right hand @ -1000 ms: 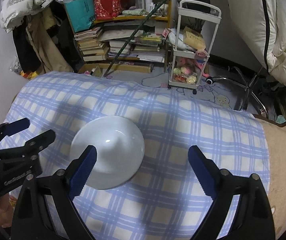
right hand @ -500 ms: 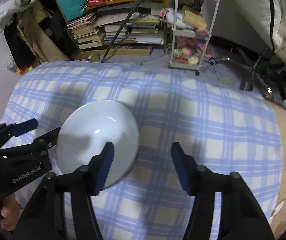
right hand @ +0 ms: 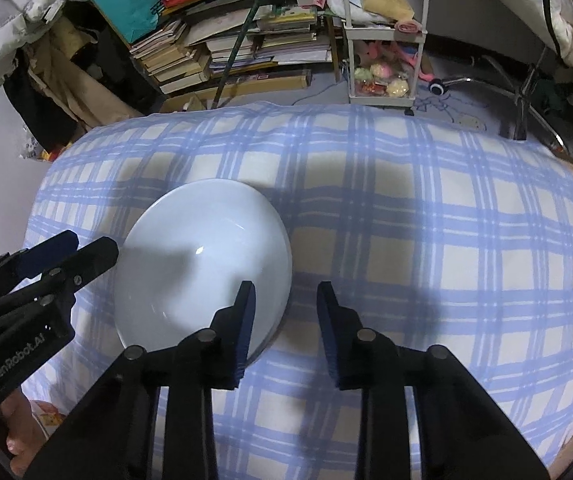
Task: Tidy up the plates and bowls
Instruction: 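Close both grippers on the red-patterned bowl's rim and lift it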
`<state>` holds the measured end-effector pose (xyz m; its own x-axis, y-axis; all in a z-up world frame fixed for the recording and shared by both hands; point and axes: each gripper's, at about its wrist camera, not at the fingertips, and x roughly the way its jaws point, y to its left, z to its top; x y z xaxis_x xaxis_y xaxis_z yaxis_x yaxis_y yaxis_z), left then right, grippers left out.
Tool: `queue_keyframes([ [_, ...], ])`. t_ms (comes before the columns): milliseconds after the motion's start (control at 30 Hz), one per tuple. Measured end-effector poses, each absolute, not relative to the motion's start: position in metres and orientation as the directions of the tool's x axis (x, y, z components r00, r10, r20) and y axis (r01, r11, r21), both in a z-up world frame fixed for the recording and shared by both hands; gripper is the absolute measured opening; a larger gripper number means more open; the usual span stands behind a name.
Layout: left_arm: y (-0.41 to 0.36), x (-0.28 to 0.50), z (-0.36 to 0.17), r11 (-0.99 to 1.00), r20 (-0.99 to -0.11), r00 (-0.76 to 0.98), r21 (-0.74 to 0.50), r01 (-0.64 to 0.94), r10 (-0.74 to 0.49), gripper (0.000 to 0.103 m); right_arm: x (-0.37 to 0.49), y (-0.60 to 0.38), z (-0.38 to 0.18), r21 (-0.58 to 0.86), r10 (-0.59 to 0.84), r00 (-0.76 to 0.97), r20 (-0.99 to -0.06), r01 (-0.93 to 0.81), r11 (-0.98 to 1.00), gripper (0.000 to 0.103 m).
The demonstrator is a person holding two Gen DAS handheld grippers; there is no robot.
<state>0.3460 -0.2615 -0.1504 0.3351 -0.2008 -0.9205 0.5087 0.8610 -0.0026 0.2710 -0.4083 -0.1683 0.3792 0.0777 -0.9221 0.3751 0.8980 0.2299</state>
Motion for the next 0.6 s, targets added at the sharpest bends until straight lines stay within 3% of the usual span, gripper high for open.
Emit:
queue_keyframes([
  [100, -0.266, 0.345, -0.158, 0.859, -0.927, 0.312, -0.018, 0.512, -0.206, 0.049, 0.271, -0.408, -0.17, 0.253, 0.101, 0.384, -0.918, 0.37, 0.894, 0.02],
  [133, -0.267, 0.345, -0.161, 0.857, -0.932, 0.292, -0.035, 0.514, -0.213, 0.035, 0.271, -0.407, -0.171, 0.267, 0.116, 0.384, -0.916, 0.365, 0.892, 0.018],
  [200, -0.271, 0.343, -0.169, 0.843, -0.943, 0.231, -0.086, 0.531, -0.241, 0.018, 0.271, -0.406, -0.171, 0.26, 0.112, 0.385, -0.916, 0.358, 0.897, 0.018],
  [267, -0.276, 0.338, -0.175, 0.832, -0.948, 0.203, -0.096, 0.546, -0.243, 0.007, 0.268, -0.404, -0.169, 0.264, 0.117, 0.394, -0.912, 0.341, 0.902, 0.017],
  [600, -0.256, 0.305, -0.152, 0.855, -0.943, 0.244, -0.072, 0.514, -0.227, 0.008, 0.254, -0.39, -0.152, 0.218, 0.076, 0.374, -0.924, 0.356, 0.909, 0.008],
])
